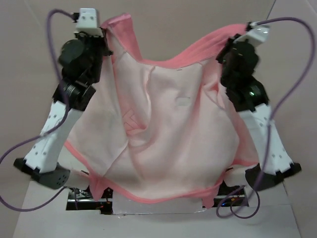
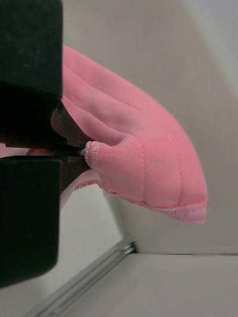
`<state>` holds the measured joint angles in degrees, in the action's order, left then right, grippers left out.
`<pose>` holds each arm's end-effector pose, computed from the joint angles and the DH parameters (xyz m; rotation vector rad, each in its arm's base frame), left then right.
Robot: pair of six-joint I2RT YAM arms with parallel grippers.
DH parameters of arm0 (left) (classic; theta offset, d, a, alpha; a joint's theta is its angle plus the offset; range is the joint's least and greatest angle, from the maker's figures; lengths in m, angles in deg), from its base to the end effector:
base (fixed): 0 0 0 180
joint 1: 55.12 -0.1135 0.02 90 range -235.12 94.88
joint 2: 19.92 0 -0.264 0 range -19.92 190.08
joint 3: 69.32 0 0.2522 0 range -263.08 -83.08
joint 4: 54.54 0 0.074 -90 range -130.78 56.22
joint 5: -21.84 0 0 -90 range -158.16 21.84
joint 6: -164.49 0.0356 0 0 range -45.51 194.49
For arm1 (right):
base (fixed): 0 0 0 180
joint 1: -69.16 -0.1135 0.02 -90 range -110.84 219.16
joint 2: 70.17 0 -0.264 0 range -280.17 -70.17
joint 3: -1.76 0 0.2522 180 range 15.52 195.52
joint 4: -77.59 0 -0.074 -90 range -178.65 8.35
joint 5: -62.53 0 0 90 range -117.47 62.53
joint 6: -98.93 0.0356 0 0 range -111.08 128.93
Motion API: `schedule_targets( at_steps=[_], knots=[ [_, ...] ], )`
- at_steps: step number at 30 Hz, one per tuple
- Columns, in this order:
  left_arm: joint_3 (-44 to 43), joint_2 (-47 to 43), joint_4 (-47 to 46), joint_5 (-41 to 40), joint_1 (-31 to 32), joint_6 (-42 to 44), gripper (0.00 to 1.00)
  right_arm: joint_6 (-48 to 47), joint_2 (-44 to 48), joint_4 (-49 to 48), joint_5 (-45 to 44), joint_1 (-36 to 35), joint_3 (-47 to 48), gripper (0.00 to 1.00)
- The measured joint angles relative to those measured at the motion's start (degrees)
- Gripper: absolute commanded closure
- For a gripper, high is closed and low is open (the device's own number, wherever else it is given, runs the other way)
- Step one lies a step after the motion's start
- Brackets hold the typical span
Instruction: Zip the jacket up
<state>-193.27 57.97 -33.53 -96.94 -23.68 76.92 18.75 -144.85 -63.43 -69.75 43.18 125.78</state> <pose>0.2094 -0.1079 0.5978 -0.1043 1.1875 -0.1605 0.2022 0.0719 0.5775 0.4154 1.3760 0.0009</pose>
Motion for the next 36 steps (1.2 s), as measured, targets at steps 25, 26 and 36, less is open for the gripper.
schedule_targets(
  at_steps=[25,26,36],
  knots=[
    [25.8,13.6,25.5,35.3,-26.3,-33.8,0.01,20.9,-20.1,5.4,29.2,21.9,-29.4,0.0],
    [31.4,8.6,23.8,36.3,-29.4,-35.5,0.01,21.2,-19.2,4.2,30.2,22.3,-30.2,0.0],
    [57.4,1.7,19.5,41.2,-23.9,-40.6,0.01,20.7,-11.1,4.8,34.2,19.7,-50.4,0.0]
  ],
)
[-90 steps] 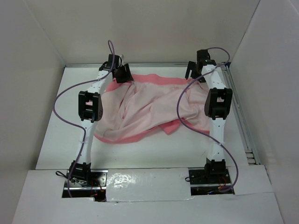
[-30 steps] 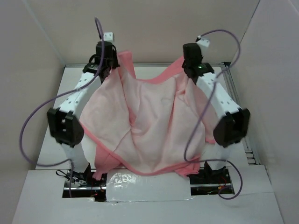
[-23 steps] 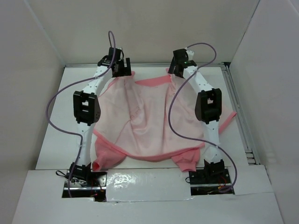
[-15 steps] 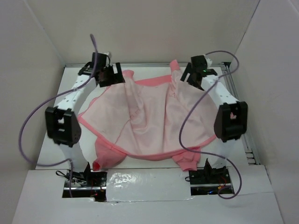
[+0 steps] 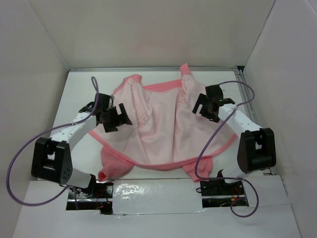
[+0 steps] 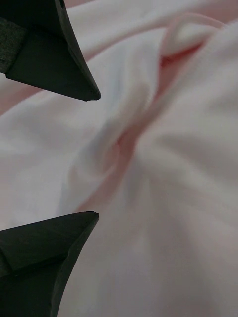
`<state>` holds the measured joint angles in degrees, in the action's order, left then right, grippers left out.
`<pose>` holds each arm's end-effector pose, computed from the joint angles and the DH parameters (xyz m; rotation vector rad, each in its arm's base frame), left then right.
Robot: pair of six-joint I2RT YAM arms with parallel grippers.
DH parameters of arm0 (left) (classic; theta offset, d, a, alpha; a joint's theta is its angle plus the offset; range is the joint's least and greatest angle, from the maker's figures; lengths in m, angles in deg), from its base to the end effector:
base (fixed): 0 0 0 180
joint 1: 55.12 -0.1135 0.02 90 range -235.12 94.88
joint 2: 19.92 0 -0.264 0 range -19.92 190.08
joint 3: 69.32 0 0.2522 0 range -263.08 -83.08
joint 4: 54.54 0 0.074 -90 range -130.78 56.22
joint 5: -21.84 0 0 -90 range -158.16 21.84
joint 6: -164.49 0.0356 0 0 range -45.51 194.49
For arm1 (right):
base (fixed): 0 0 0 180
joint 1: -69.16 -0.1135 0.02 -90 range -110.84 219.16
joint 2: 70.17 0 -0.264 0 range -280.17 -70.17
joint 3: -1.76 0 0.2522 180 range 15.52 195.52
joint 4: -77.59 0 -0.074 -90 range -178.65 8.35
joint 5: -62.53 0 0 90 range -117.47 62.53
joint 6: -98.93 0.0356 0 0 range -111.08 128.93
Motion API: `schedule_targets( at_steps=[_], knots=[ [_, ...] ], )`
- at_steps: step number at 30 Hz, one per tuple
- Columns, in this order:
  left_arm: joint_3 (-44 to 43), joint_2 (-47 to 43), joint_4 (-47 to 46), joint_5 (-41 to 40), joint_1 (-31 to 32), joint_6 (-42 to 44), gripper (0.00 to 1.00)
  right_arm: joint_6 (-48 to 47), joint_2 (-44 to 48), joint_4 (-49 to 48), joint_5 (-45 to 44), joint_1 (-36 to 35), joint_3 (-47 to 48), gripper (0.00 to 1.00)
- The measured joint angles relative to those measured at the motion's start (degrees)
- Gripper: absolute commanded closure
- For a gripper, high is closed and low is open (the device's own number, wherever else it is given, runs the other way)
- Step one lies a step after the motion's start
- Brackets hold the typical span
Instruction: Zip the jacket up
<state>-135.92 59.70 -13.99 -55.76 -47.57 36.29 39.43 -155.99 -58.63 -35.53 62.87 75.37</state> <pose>0.2793 -0.0447 0.2288 -0.5920 2.5086 -0.5873 0.3070 0.0288 0.2329 0.5849 2.4668 0.0752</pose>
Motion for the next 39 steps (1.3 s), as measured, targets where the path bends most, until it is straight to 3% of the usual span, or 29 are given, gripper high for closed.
schedule_targets(
  at_steps=[3,7,13,19,24,27,32,36,39],
  knots=[
    [-4.1,6.7,-1.1,-0.1,6.3,-0.9,0.01,-0.2,-2.1,-0.7,1.7,-6.1,0.0,0.0],
    [-11.1,18.3,-2.8,-0.8,8.1,-1.2,0.01,0.0,-9.9,-0.8,4.3,-10.3,3.1,0.05],
    [-25.9,33.1,2.5,0.3,6.4,-1.3,0.01,1.3,-23.0,2.6,4.7,-12.1,13.5,0.06],
    [-50.6,49.1,6.5,2.2,1.7,0.1,0.01,4.2,-33.1,4.7,4.4,-12.1,29.6,0.05],
    [-61.2,55.2,7.9,2.5,-0.2,2.3,0.01,5.6,-37.6,5.2,3.8,-11.6,38.7,0.04],
    [-56.3,52.2,5.9,2.4,-0.7,3.9,0.01,5.8,-35.6,4.5,3.9,-11.1,38.0,0.02],
    [-36.8,35.5,5.1,3.7,-3.1,4.9,0.01,5.9,-23.5,2.3,3.7,-9.1,28.0,0.0],
    [-28.3,20.7,4.5,5.2,-13.8,4.5,0.01,6.1,-9.3,0.5,4.0,-6.0,17.2,0.0],
    [-27.4,16.3,3.1,4.9,-25.2,4.3,0.01,6.1,-1.6,-1.0,5.0,-2.3,10.8,0.0]
  ],
)
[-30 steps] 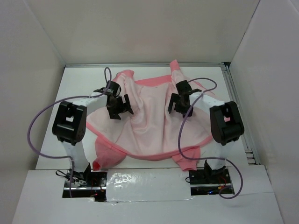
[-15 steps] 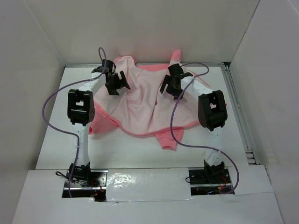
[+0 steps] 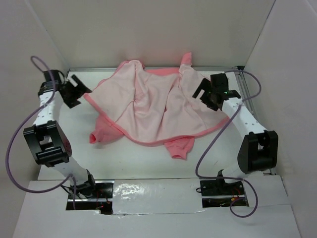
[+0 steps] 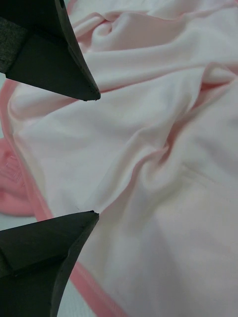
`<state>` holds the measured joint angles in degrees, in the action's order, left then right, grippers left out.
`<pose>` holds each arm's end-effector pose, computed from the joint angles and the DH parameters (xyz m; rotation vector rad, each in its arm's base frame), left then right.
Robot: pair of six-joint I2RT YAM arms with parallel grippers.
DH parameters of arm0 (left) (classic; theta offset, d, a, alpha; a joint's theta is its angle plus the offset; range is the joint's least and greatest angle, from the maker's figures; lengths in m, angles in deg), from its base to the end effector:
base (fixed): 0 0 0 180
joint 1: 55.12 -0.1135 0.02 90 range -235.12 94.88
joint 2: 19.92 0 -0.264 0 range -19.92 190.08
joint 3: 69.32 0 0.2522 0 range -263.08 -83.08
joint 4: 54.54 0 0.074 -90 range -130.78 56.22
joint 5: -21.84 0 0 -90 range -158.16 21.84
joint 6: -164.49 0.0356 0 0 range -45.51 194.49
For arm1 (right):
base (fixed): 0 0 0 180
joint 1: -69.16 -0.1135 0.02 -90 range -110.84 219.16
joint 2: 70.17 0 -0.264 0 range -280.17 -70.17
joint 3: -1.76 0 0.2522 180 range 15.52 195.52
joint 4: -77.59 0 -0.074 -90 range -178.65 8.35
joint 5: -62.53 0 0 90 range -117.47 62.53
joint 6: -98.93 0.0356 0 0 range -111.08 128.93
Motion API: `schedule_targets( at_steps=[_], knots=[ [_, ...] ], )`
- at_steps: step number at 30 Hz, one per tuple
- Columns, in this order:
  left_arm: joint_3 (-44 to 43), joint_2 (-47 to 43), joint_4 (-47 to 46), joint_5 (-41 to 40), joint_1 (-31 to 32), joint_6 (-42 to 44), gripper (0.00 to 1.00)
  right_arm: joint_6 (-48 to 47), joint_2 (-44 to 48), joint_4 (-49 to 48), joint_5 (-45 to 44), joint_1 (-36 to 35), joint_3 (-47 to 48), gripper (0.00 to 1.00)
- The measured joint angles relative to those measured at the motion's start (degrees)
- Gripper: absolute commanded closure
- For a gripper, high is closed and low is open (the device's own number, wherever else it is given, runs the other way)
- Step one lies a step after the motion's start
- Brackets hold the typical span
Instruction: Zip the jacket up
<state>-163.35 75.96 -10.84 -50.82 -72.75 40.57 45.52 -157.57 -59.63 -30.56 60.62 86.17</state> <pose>0.3603 0.1034 0.2909 -0.8976 2.1984 -0.4949 0.3329 0.0480 0.2856 0.6048 2.3131 0.3132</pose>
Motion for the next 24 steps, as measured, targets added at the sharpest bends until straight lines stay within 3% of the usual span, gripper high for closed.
schedule_targets(
  at_steps=[3,6,11,17,19,20,23,24],
  knots=[
    [-1.4,3.5,-1.1,-0.3,-7.3,-0.6,0.01,0.1,3.0,-0.8,1.3,4.6,-4.5,0.0],
    [-4.7,11.1,-0.9,-0.3,-9.2,-1.0,0.01,0.4,3.0,-1.0,2.3,8.2,-7.3,0.0],
    [-9.1,22.0,-1.2,-0.1,-8.1,-2.8,0.01,1.0,3.1,-0.8,4.0,15.6,-10.8,0.0],
    [-17.7,29.4,-1.6,-5.6,-5.0,-4.1,0.01,1.4,3.0,-2.0,4.6,18.5,-12.4,0.0],
    [-21.6,31.6,-1.7,-7.6,-3.4,-4.0,0.06,1.8,2.9,-2.0,4.5,19.0,-12.7,0.0],
    [-23.2,32.6,-1.9,-8.2,-2.6,-4.0,0.11,2.1,2.7,-2.1,4.2,19.3,-12.8,0.0],
    [-26.5,35.3,-2.3,-8.5,-0.5,-3.9,0.7,3.4,1.5,-2.0,2.3,21.3,-12.8,0.0],
    [-27.1,36.2,-2.3,-8.1,0.1,-3.4,1.0,3.8,0.7,-1.7,1.6,22.3,-12.5,0.0]
  ],
)
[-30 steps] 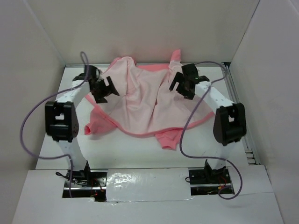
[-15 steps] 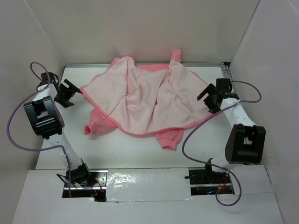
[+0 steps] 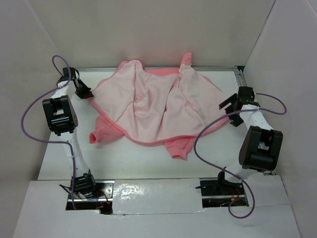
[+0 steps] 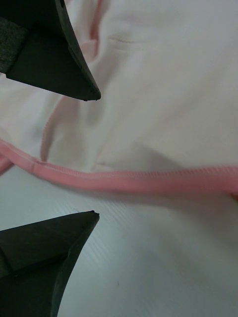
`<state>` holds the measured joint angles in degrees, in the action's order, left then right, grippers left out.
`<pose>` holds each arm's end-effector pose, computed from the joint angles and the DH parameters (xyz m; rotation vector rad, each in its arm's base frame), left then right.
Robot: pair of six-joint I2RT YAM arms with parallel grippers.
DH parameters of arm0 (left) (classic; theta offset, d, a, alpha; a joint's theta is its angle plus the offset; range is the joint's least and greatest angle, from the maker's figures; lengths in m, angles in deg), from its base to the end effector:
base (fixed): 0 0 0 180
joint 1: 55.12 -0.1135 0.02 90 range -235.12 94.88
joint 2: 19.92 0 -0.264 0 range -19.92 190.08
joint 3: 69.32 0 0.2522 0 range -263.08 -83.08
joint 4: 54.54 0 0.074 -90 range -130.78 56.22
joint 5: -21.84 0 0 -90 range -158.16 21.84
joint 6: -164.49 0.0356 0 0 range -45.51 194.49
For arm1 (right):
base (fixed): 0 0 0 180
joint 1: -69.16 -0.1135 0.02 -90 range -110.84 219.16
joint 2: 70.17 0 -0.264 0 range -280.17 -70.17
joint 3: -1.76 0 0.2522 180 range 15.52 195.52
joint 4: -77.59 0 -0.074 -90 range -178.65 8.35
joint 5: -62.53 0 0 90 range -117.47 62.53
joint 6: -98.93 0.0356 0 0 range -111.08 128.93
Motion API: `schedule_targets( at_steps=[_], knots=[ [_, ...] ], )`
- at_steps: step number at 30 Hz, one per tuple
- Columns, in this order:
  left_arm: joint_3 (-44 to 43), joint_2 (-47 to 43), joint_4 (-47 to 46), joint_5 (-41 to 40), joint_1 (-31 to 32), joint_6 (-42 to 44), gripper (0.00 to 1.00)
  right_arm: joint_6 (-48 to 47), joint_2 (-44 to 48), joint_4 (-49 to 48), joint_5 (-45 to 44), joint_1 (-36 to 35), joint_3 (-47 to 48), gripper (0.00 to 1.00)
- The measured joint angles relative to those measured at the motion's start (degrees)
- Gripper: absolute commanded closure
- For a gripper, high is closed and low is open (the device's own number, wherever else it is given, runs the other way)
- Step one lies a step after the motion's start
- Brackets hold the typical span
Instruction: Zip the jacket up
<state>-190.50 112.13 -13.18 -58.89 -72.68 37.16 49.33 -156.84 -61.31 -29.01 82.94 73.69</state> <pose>0.4892 0.1488 0.1757 -1.0896 2.2484 -0.3461 0.3009 -0.0748 0.2222 1.1713 2.2668 0.1471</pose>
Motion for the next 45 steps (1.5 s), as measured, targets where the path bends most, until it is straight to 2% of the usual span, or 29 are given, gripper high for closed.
schedule_targets(
  at_steps=[8,14,17,18,19,20,21,22,24,26,28,30,31,32,35,37,38,39,43,45],
  knots=[
    [-0.2,1.0,-1.5,2.5,0.4,1.5,1.0,0.8,-8.7,2.3,-8.1,6.8,7.0,0.0],
    [1.7,-7.1,-2.7,3.0,1.1,4.7,1.0,-1.0,-18.6,2.1,-7.2,7.9,17.6,0.03],
    [1.7,-14.2,-4.7,2.1,4.3,8.1,1.0,-1.6,-23.6,1.9,-5.6,7.7,22.1,0.21],
    [1.9,-16.9,-5.9,1.5,6.5,9.5,1.0,-1.7,-24.7,1.7,-5.1,7.7,22.8,0.33],
    [2.1,-19.1,-6.9,1.2,8.4,10.6,1.0,-2.1,-25.3,1.7,-4.8,7.7,22.9,0.39],
    [3.1,-21.9,-8.7,0.2,11.4,11.9,1.0,-2.0,-25.6,1.9,-4.6,7.7,22.7,0.49],
    [4.0,-24.5,-9.5,-0.7,14.7,12.9,1.0,-2.2,-25.6,1.7,-4.2,7.7,22.4,0.93],
    [5.5,-26.8,-10.4,-2.0,17.9,13.5,1.0,-2.6,-25.5,1.5,-3.8,7.7,22.0,1.0],
    [8.4,-30.5,-11.2,-1.9,23.5,13.6,1.0,-2.8,-24.8,0.4,-3.1,7.6,20.5,1.0],
    [11.0,-32.5,-10.5,0.8,25.9,13.3,0.89,-3.8,-23.9,0.3,-2.3,7.5,19.5,1.0],
    [13.3,-33.3,-9.7,2.6,24.2,12.6,0.74,-4.7,-22.6,0.7,-2.5,7.0,19.2,1.0],
    [16.2,-33.5,-9.0,2.9,20.4,11.5,0.42,-5.6,-20.4,0.9,-3.1,6.2,18.7,1.0],
    [17.8,-33.5,-8.7,3.1,18.5,11.1,0.13,-6.0,-18.7,0.8,-3.4,5.7,18.3,1.0],
    [19.1,-33.5,-8.2,3.2,16.7,11.0,0.02,-6.7,-16.7,0.7,-3.6,4.9,17.7,1.0],
    [22.4,-33.5,-6.5,4.2,12.0,9.2,0.01,-9.6,-10.4,0.9,-5.9,0.4,17.2,1.0],
    [23.6,-33.5,-5.9,5.6,9.9,8.4,0.01,-12.5,-7.1,1.1,-8.6,-5.3,17.9,1.0],
    [24.0,-33.5,-5.5,6.4,8.6,8.1,0.01,-16.3,-5.2,0.6,-11.7,-12.4,19.2,1.0],
    [24.2,-33.5,-5.2,7.0,7.7,7.7,0.01,-16.7,-5.1,0.5,-11.9,-13.1,19.2,1.0],
    [24.1,-33.1,-4.1,7.5,3.5,6.2,0.01,-28.5,-3.7,-2.1,-17.7,-32.8,19.5,1.0],
    [22.9,-31.5,-3.3,6.3,1.8,5.4,0.01,-34.6,-3.7,-4.7,-17.3,-41.3,17.4,1.0]
  ],
)
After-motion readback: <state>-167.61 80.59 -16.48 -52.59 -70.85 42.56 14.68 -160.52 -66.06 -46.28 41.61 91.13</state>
